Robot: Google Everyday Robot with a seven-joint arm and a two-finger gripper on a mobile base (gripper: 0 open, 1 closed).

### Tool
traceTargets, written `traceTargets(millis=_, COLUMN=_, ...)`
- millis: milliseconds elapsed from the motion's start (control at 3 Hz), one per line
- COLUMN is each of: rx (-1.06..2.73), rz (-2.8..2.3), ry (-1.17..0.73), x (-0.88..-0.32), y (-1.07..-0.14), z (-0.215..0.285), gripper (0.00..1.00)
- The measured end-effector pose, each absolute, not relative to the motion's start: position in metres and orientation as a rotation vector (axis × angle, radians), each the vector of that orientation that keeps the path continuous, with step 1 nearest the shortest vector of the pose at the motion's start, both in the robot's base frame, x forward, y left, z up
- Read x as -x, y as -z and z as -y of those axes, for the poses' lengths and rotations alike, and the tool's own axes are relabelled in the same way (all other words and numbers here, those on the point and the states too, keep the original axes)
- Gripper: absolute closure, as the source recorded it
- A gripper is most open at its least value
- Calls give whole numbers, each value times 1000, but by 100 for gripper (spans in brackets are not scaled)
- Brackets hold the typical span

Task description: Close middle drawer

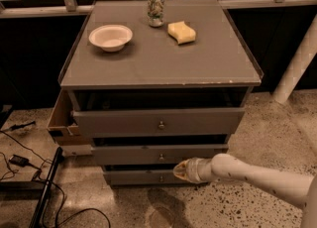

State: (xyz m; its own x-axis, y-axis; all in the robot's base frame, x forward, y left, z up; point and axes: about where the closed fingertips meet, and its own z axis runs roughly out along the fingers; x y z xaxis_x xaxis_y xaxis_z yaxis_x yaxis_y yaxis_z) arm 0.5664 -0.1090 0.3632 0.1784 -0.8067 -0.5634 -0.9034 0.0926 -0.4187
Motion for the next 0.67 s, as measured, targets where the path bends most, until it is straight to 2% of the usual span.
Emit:
traceTargets(millis=333, rx=1838, rz=-1681, ry=-367, x=-507, y=-367, z=110, gripper=100)
traceTargets(millis=667, rx=1878, rz=-1671, ry=-449, x=-488, y=-366, z=105, gripper=81)
